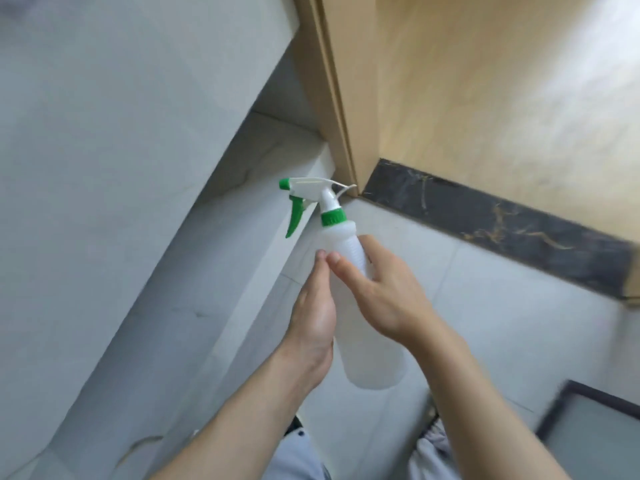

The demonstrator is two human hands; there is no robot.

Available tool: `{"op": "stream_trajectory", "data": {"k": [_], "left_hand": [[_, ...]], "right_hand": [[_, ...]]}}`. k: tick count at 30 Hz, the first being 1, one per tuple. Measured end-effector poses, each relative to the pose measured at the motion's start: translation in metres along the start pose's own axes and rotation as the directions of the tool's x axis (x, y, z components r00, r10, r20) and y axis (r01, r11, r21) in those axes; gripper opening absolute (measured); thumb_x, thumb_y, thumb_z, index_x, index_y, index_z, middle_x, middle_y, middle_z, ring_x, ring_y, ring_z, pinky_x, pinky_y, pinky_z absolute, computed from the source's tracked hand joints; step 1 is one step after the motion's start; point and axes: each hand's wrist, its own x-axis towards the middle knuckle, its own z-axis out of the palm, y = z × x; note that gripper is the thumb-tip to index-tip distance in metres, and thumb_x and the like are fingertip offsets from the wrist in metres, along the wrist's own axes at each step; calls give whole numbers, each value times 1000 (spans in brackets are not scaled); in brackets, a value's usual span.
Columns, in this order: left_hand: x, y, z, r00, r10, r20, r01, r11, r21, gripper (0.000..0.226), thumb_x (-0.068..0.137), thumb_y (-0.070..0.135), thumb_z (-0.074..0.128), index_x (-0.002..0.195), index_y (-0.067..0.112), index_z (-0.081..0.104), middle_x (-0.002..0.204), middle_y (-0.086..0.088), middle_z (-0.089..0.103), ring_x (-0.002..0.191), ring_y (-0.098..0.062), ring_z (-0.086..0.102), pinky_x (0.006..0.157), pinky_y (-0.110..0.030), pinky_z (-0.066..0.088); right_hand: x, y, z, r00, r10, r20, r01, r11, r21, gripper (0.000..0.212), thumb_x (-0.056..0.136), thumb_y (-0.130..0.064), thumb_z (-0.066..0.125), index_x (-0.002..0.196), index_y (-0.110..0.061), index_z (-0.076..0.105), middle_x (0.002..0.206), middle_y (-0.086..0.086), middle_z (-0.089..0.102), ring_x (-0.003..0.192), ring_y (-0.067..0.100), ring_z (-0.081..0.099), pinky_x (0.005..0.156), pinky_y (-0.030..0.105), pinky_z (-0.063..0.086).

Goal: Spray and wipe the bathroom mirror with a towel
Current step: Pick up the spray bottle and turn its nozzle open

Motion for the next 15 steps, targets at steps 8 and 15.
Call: {"op": "stream_trajectory", "data": {"k": [8, 15], "left_hand": [[-195, 162, 31, 890, 300, 343, -357, 927, 115, 35, 106, 33, 44, 140, 35, 51, 128, 16, 68, 117, 2, 63, 87, -11, 50], [-316, 333, 10, 792, 522, 318, -588, 792, 164, 53, 90, 51, 61, 139, 54, 38, 127, 19, 62, 115, -6, 63, 95, -40, 56]], "right_hand": [[-132, -208, -130, 979, -19, -201, 68, 969, 240, 25, 100, -50, 53, 99, -30, 66, 93, -11, 73, 88, 10, 69, 79, 37, 53], [-169, -421, -181, 970, -141, -196, 196, 936, 294, 41, 91, -62, 52, 101, -25, 66, 98, 10, 71, 93, 33, 70, 84, 64, 56]]}}
